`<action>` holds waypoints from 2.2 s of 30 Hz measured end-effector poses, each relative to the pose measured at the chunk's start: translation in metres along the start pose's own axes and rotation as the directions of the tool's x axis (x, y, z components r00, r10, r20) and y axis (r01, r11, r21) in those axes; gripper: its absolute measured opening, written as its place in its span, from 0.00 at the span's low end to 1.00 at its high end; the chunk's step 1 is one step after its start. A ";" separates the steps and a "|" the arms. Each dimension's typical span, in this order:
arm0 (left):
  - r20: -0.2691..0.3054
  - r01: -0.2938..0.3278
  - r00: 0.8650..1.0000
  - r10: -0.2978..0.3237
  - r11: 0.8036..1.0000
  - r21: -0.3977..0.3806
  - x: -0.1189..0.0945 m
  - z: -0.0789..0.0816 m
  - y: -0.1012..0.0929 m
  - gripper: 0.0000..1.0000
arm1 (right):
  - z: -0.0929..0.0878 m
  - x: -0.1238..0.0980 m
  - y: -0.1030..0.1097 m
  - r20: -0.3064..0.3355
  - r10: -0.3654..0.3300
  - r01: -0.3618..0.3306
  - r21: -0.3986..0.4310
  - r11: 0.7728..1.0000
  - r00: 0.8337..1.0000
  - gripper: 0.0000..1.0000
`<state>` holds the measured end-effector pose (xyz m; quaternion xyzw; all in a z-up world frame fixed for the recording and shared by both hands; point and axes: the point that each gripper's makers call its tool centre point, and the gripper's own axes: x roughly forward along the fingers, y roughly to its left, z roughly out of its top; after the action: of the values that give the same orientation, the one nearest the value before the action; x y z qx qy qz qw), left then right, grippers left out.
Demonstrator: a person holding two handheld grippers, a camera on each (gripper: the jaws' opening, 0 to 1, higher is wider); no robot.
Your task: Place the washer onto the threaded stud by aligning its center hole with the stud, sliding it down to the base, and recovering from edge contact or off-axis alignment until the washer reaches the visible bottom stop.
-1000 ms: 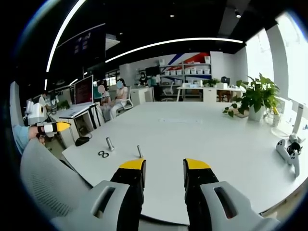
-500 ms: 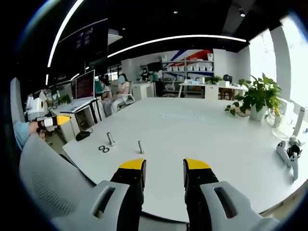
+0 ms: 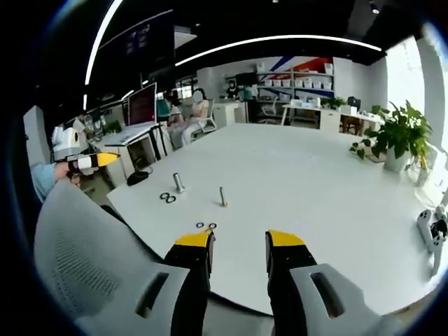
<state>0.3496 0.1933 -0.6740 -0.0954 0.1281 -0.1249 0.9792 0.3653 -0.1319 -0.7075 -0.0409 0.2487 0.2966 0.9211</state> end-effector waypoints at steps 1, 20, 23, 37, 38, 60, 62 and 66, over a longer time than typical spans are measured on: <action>-0.002 0.000 1.000 0.000 1.000 -0.001 0.000 0.000 0.000 0.35 | 0.000 0.003 0.009 -0.006 0.064 -0.064 -0.014 0.998 0.998 0.32; -0.002 0.003 1.000 -0.003 1.000 -0.009 0.000 -0.001 0.002 0.35 | -0.012 0.029 0.060 -0.308 0.341 -0.406 -0.179 0.896 0.888 0.33; -0.004 -0.002 1.000 0.002 1.000 -0.012 0.000 -0.001 0.003 0.35 | -0.031 0.024 0.084 -0.439 0.444 -0.545 -0.134 0.827 0.781 0.33; -0.047 -0.009 0.999 0.009 1.000 0.004 0.000 -0.010 0.005 0.33 | -0.052 0.049 0.094 -0.622 0.405 -0.672 -0.279 0.686 0.671 0.35; -0.053 -0.004 0.999 0.006 0.999 0.035 0.001 -0.010 0.003 0.32 | -0.052 0.052 0.091 -0.625 0.389 -0.671 -0.304 0.677 0.676 0.32; -0.070 -0.005 0.998 0.006 1.000 0.015 0.000 -0.013 0.003 0.32 | -0.054 0.128 0.069 -0.657 0.280 -0.594 -0.317 0.740 0.700 0.27; -0.070 -0.009 0.998 0.010 1.000 0.011 0.000 -0.013 0.004 0.32 | -0.058 0.137 0.065 -0.661 0.264 -0.584 -0.323 0.745 0.702 0.27; -0.072 -0.010 0.997 0.010 1.000 0.002 0.000 -0.013 0.005 0.32 | -0.066 0.146 0.064 -0.673 0.259 -0.582 -0.309 0.752 0.693 0.26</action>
<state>0.3469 0.1958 -0.6877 -0.0893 0.1636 -0.1236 0.9747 0.4030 -0.0174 -0.8313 -0.3077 0.4391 0.5329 0.6546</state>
